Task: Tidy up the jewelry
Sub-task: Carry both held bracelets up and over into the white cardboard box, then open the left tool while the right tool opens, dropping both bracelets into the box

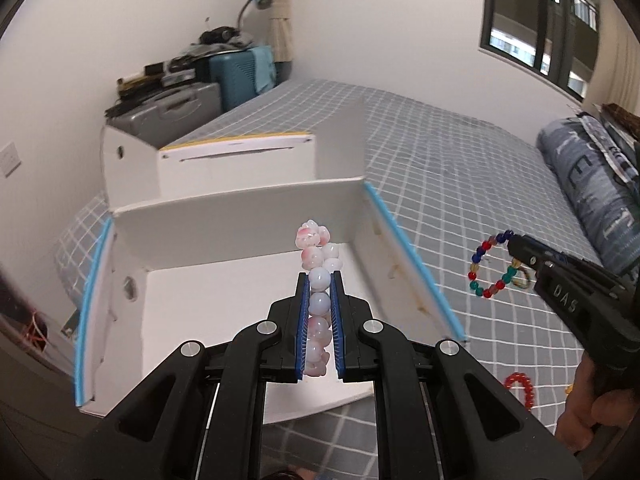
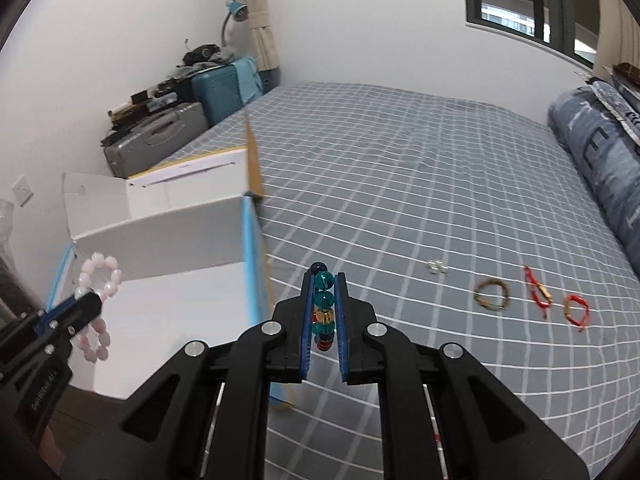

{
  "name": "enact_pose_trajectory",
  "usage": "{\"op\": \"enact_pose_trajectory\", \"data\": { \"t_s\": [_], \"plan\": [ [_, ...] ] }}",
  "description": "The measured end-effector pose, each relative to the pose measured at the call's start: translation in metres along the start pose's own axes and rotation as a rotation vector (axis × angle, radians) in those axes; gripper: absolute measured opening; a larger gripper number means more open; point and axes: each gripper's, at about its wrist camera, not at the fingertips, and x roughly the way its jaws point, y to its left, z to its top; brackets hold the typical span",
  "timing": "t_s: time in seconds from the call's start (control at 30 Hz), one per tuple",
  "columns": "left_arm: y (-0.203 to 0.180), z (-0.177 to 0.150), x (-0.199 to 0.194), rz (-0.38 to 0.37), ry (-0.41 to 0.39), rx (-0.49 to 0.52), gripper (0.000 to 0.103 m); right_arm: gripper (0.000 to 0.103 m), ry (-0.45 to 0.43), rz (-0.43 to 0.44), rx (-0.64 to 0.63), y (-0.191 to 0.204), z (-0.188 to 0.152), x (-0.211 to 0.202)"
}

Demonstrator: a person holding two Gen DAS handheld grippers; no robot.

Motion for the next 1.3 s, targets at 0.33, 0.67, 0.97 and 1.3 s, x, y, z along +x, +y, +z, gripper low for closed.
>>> {"op": "enact_pose_trajectory", "data": {
  "t_s": [0.33,0.67,0.97,1.3],
  "plan": [
    [0.056,-0.007,0.0,0.071,0.005,-0.062,0.01,0.009,-0.062,0.055,-0.063,0.062,0.006,-0.004],
    [0.085,-0.017,0.021,0.122,0.054,-0.091,0.01,0.009,0.032,0.126,-0.128,0.113,-0.006,0.041],
    [0.108,-0.026,0.049,0.143,0.126,-0.125,0.01,0.009,0.119,0.114,-0.138,0.12,-0.018,0.075],
    [0.117,-0.034,0.067,0.147,0.181,-0.138,0.013,0.011,0.178,0.101,-0.154,0.124,-0.024,0.094]
  ]
}}
